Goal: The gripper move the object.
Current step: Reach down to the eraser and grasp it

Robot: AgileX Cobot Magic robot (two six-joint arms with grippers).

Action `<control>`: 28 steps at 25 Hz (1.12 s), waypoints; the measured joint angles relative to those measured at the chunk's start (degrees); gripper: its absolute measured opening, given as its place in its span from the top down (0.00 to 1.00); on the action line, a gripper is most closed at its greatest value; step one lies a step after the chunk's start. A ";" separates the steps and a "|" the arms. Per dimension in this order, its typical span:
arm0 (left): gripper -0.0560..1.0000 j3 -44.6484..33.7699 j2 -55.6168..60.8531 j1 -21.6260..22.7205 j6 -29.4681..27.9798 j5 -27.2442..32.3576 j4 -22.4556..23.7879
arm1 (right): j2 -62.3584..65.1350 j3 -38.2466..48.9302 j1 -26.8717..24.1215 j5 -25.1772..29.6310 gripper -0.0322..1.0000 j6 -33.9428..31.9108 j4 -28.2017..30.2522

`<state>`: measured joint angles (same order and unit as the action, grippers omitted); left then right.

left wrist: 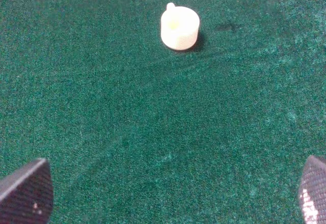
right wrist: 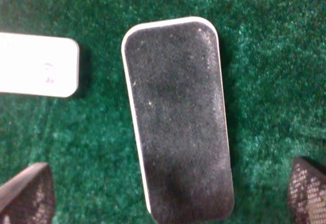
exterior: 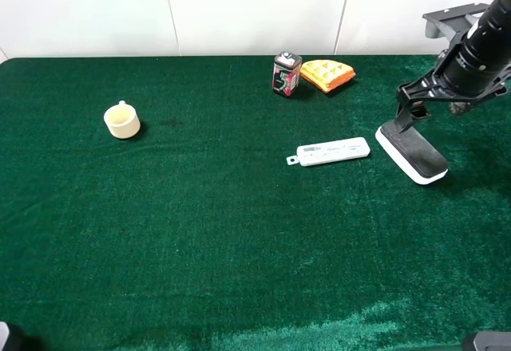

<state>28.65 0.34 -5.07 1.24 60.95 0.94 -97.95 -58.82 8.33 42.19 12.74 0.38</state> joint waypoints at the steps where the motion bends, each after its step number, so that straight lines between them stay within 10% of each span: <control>1: 0.02 0.00 0.00 0.00 0.00 0.00 0.00 | -0.37 0.00 0.00 -0.12 0.30 0.02 0.00; 28: 0.02 0.00 0.00 0.00 0.00 0.00 0.00 | -9.51 -0.04 0.00 -6.12 0.30 1.63 0.94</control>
<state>28.65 0.34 -5.07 1.24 60.95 0.94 -107.46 -58.86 8.33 36.07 14.37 1.31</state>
